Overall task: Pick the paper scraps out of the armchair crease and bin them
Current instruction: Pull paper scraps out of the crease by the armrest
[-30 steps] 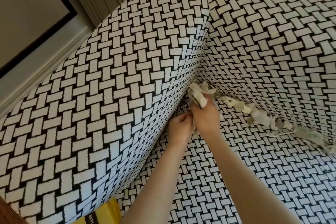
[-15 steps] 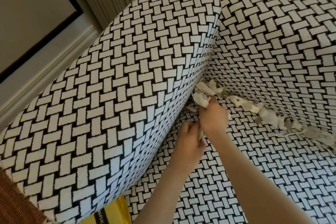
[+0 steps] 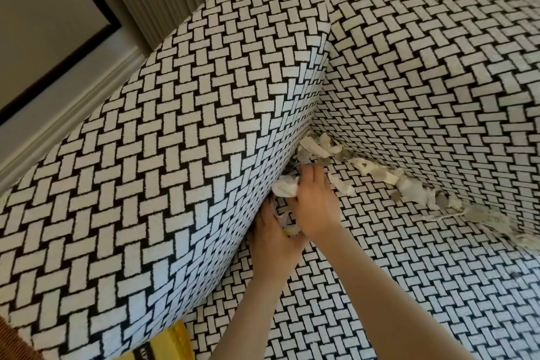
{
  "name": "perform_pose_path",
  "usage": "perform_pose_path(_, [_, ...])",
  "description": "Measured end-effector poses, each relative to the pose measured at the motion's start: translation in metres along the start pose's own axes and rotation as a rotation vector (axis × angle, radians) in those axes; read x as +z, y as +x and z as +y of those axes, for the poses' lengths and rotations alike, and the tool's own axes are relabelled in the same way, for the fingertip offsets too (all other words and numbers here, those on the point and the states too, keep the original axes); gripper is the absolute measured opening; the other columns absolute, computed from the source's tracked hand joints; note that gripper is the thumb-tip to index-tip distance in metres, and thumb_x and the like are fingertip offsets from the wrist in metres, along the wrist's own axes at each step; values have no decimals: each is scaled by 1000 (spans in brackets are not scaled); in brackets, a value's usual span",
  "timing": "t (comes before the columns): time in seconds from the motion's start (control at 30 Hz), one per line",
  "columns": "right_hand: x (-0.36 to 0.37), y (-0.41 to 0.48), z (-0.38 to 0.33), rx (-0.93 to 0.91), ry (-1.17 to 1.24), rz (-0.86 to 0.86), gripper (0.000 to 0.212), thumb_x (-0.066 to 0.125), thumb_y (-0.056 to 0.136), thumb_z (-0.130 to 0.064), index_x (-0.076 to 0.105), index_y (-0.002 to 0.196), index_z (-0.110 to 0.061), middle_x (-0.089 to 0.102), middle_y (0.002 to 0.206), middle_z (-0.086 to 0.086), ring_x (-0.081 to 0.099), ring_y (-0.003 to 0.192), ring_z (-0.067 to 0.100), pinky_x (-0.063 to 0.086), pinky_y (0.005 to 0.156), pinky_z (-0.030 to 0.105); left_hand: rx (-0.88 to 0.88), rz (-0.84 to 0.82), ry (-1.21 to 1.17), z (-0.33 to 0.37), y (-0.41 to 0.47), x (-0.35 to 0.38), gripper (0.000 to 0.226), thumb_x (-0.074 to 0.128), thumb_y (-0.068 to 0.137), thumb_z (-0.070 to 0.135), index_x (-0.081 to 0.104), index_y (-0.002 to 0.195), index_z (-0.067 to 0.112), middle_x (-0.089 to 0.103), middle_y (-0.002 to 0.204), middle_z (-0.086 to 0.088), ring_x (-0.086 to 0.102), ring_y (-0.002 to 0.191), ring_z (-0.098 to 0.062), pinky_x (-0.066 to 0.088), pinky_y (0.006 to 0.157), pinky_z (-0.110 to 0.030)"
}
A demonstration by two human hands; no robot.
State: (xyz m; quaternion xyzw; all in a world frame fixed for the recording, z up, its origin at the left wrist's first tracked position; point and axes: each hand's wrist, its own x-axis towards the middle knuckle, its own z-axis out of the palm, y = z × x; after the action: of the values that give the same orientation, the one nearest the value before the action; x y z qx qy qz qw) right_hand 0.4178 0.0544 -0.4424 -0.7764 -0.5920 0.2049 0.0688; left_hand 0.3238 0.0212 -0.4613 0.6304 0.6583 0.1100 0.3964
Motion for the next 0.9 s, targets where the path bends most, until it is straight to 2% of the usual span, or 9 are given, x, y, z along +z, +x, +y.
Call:
perform_pose_path(0.07, [2, 3, -7, -8, -90, -41, 60, 56, 87, -18, 27, 138, -5, 26, 142, 15, 41, 122, 29, 45, 87, 33, 27, -15, -47, -1, -1, -2, 107, 67, 62, 55, 17, 146, 12, 29, 150, -3, 25, 140, -17, 26, 113, -41])
perform_pose_path(0.23, [10, 3, -12, -26, -91, -25, 42, 49, 86, -4, 42, 128, -3, 35, 137, 16, 41, 119, 32, 44, 89, 39, 78, 33, -61, -7, -3, 0, 106, 56, 58, 61, 21, 145, 13, 33, 147, -2, 31, 138, -17, 34, 110, -39])
perform_pose_path(0.33, [14, -2, -3, -44, -21, 113, 49, 69, 71, -1, 52, 117, 3, 54, 116, 20, 57, 101, 36, 50, 78, 38, 134, 7, -35, -11, -6, 0, 106, 58, 57, 62, 18, 146, 19, 31, 148, 3, 33, 136, -14, 39, 107, -37])
perform_pose_path(0.43, [15, -8, 14, -38, -44, 335, 50, 81, 46, -1, 60, 91, 2, 61, 86, 17, 60, 76, 34, 52, 65, 37, 208, 16, -3, -6, -7, 7, 106, 67, 60, 57, 18, 146, 19, 29, 150, 4, 27, 139, -11, 27, 114, -39])
perform_pose_path(0.57, [14, -12, 33, 95, -117, 398, 46, 77, 51, -12, 61, 92, 0, 59, 106, 22, 55, 98, 38, 39, 86, 43, 199, 39, 57, 6, -7, 18, 95, 64, 66, 54, 26, 144, 15, 30, 150, -1, 23, 141, -17, 11, 119, -39])
perform_pose_path(0.67, [19, -18, 41, 99, 100, 407, 33, 64, 67, -15, 62, 94, 4, 61, 107, 23, 59, 98, 41, 47, 84, 49, 170, 66, 30, 7, -8, 22, 82, 58, 73, 50, 32, 142, 16, 29, 151, -1, 21, 142, -15, 5, 118, -34])
perform_pose_path(0.73, [20, -25, 43, 130, 362, 436, 25, 61, 74, -8, 61, 95, 6, 63, 96, 21, 59, 89, 37, 49, 71, 38, 132, 80, -93, 7, -9, 21, 70, 67, 78, 26, 37, 141, 17, 32, 149, 1, 24, 139, -11, 16, 118, -40])
perform_pose_path(0.8, [19, -29, 43, 224, 525, 398, 19, 65, 77, -6, 60, 94, 2, 62, 86, 15, 57, 81, 31, 39, 63, 26, 101, 44, -271, 9, -10, 17, 71, 64, 77, 5, 37, 140, 21, 36, 145, 7, 30, 136, -7, 26, 115, -39])
perform_pose_path(0.9, [15, -29, 32, 341, 701, 412, 9, 63, 82, -10, 54, 83, -9, 57, 64, -2, 54, 60, 16, 36, 51, 16, 58, -88, -471, 16, -12, 16, 76, 54, 77, -8, 35, 138, 33, 40, 140, 13, 37, 131, -6, 36, 110, -33])
